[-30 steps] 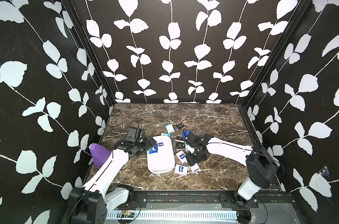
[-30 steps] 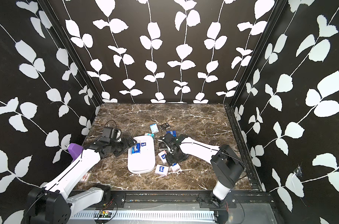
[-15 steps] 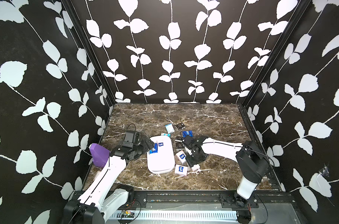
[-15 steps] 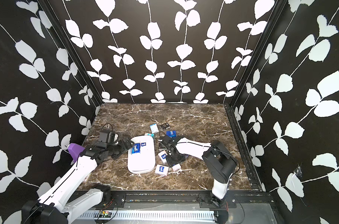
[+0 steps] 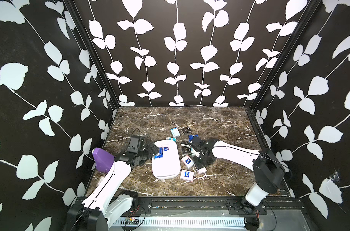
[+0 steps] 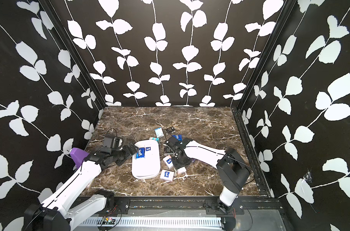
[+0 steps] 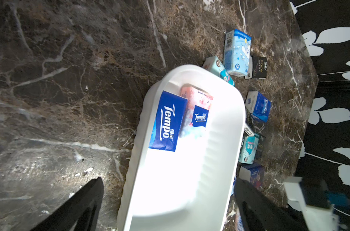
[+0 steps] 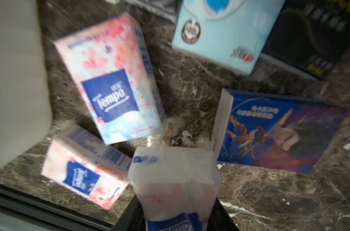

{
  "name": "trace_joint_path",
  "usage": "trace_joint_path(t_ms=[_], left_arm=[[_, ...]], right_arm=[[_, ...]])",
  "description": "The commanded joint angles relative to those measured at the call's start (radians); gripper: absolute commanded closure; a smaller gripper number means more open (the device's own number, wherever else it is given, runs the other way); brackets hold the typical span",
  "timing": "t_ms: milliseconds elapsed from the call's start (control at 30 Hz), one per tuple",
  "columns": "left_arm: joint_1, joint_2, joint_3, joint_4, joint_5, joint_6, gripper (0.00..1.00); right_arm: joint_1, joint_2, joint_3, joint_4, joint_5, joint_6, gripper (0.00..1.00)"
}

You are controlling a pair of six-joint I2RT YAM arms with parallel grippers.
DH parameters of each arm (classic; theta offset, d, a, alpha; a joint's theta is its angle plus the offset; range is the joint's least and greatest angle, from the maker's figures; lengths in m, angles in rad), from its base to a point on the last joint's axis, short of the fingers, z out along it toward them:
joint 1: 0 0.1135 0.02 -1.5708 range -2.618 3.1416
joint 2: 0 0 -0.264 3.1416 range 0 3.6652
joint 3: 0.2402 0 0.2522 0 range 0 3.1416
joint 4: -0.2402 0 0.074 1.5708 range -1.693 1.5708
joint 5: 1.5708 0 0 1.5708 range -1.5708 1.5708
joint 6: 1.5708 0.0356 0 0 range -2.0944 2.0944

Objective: Put the pocket tissues into the storage box
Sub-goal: Pick up the pocket tissues from the center of the board, then place the pocket tissues in the storage box.

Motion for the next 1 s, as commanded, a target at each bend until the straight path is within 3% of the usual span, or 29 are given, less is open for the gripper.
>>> trace_joint_path(t_ms=[0, 333, 767, 967], left_arm=[[-0.002, -0.005, -0.026, 0.036, -0.006, -0.033, 0.01], [-0.001, -0.081, -0.047, -0.014, -0.065, -0.043, 0.01], [0.003, -0.178, -0.074, -0.077, -0.103, -0.040, 0.01], [0.003, -0.198, -0.081, -0.081, -0.112, -0.053, 0.01]], right_arm=[[0.007, -0.020, 0.136, -0.051, -0.028, 0.043, 0.56], [0.013, 0.207, 0.462, 0.112, -0.169, 0.149, 0.57], [0.034, 0.501, 0.789, 0.046, -0.078, 0.186, 0.58], [0.038, 0.564, 0.845, 0.003, -0.034, 0.212, 0.57]])
